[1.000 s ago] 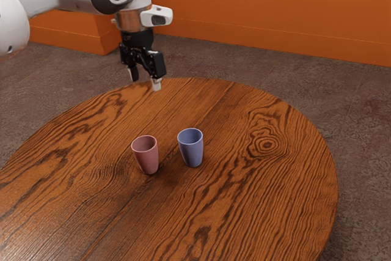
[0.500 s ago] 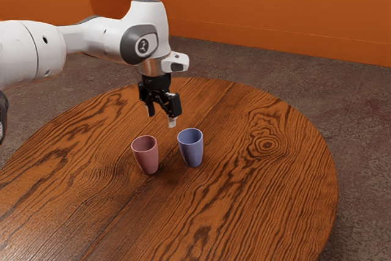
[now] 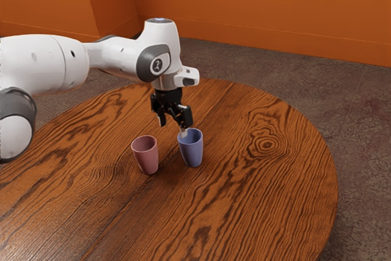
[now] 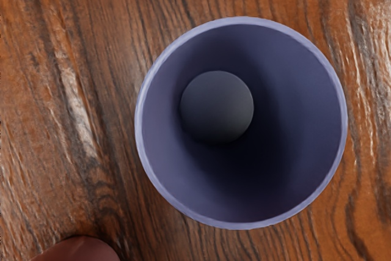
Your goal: Place the right cup onto the left cup
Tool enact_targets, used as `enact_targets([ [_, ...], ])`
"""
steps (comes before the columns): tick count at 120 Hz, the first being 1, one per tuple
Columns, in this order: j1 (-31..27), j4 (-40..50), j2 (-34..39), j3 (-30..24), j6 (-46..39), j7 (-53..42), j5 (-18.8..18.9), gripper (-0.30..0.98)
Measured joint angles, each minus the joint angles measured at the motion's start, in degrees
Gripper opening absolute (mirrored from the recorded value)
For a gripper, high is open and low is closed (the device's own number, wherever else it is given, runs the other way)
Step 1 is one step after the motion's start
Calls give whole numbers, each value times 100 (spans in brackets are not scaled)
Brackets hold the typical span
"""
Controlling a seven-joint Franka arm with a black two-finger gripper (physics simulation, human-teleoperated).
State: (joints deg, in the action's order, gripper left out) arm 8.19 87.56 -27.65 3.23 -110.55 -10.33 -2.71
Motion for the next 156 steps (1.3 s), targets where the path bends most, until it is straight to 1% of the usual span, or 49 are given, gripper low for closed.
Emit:
enact_targets([
  [36,-62,-382,-368,-1,-50,32,4,69],
  [115,-81,-753,-1006,-3,-175,98,-19,68],
  [119,-80,-754,-1012,-1,-184,101,-19,65],
  [123,-80,-755,-1016,0,-193,103,-19,59],
  [136,-80,-756,-1015,2,-212,114,-17,31],
  [142,-75,-756,-1012,1,-218,126,-19,21],
  [156,-72,-756,-1011,0,-227,162,-20,6],
])
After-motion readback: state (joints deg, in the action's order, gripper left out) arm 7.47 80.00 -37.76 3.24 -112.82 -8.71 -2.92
